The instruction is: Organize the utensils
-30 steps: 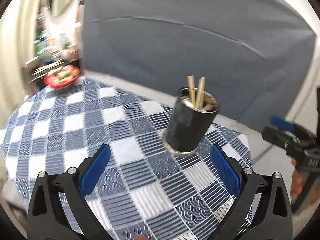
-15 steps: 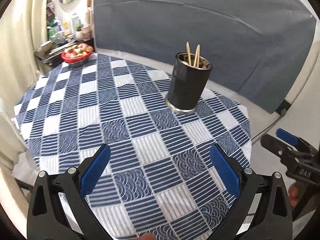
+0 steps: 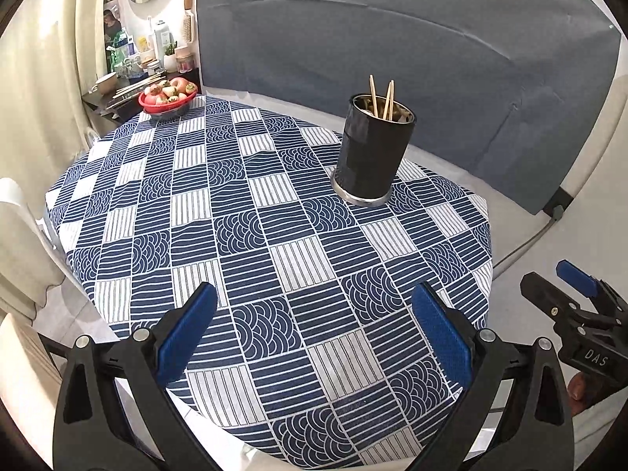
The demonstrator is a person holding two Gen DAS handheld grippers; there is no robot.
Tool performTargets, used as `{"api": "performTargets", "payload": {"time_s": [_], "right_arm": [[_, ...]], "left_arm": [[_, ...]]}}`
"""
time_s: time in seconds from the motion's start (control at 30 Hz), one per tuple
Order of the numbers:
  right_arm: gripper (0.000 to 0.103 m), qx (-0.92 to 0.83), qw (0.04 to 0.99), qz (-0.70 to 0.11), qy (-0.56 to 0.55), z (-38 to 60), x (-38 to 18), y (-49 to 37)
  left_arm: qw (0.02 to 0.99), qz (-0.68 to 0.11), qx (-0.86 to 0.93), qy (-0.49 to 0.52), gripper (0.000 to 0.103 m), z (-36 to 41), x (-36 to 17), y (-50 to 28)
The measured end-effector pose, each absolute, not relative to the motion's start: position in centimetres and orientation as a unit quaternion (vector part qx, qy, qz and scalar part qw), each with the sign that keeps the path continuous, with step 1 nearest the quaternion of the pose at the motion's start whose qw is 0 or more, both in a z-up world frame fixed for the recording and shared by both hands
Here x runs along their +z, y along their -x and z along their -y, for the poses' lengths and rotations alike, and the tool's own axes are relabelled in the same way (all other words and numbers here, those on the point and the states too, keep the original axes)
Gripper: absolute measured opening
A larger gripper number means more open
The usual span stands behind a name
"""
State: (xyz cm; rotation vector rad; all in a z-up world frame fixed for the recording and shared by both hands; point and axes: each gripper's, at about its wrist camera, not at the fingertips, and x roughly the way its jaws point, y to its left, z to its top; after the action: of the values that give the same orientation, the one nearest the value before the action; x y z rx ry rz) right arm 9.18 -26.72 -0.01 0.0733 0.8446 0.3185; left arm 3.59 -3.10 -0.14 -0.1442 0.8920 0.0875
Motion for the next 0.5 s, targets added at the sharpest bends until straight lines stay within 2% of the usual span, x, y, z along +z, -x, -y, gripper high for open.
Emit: {"api": "performTargets", "payload": {"time_s": [0.5], "right_arm": [[0.095, 0.167, 0.899, -0.405, -0.031, 26.27, 0.34, -8.88]], "left_arm": [[0.903, -0.424, 0.036, 0.065, 0.097, 3.69, -0.02, -3.32]]}}
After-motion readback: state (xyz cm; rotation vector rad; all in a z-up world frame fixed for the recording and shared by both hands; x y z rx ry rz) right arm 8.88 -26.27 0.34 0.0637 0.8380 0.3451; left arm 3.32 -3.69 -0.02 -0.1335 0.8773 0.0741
